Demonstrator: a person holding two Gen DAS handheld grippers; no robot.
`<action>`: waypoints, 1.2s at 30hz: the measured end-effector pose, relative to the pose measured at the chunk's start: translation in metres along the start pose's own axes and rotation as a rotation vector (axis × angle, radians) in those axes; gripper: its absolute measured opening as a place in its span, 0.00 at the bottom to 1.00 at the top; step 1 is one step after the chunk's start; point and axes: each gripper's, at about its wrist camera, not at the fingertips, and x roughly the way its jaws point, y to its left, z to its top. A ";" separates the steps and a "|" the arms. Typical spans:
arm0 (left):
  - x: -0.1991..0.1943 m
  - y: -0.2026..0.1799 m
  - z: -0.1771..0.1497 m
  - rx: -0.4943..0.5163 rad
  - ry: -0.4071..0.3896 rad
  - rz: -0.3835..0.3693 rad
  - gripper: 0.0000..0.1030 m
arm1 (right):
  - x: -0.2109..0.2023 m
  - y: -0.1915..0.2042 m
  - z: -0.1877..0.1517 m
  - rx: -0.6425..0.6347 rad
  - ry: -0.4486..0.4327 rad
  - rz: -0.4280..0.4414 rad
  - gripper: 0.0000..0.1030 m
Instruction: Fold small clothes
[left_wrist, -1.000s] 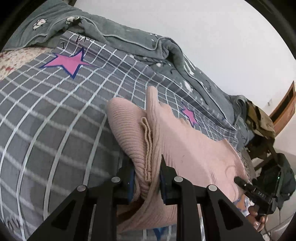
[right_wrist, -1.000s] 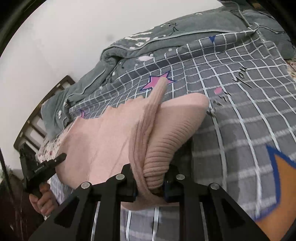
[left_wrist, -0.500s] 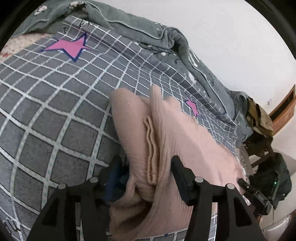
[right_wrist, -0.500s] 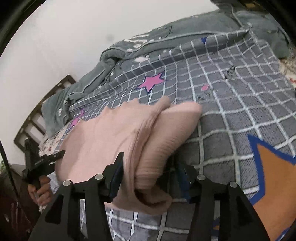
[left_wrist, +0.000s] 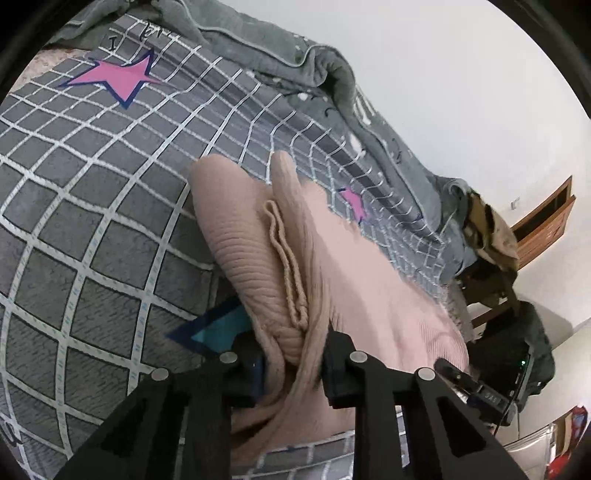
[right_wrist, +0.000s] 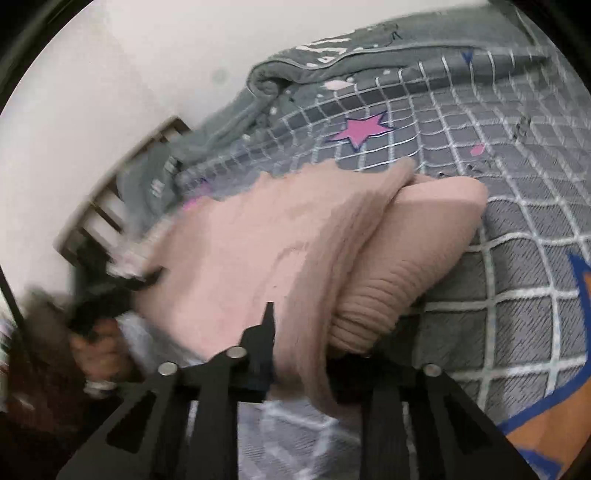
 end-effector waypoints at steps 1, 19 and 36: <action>-0.002 -0.002 0.000 0.000 0.001 -0.001 0.22 | -0.004 -0.003 0.000 0.051 0.011 0.048 0.20; -0.010 -0.004 0.017 0.045 -0.008 0.121 0.54 | -0.024 -0.026 0.010 0.081 -0.070 -0.097 0.58; 0.055 0.025 0.067 0.046 0.047 0.178 0.27 | 0.056 -0.050 0.068 0.015 0.012 -0.186 0.24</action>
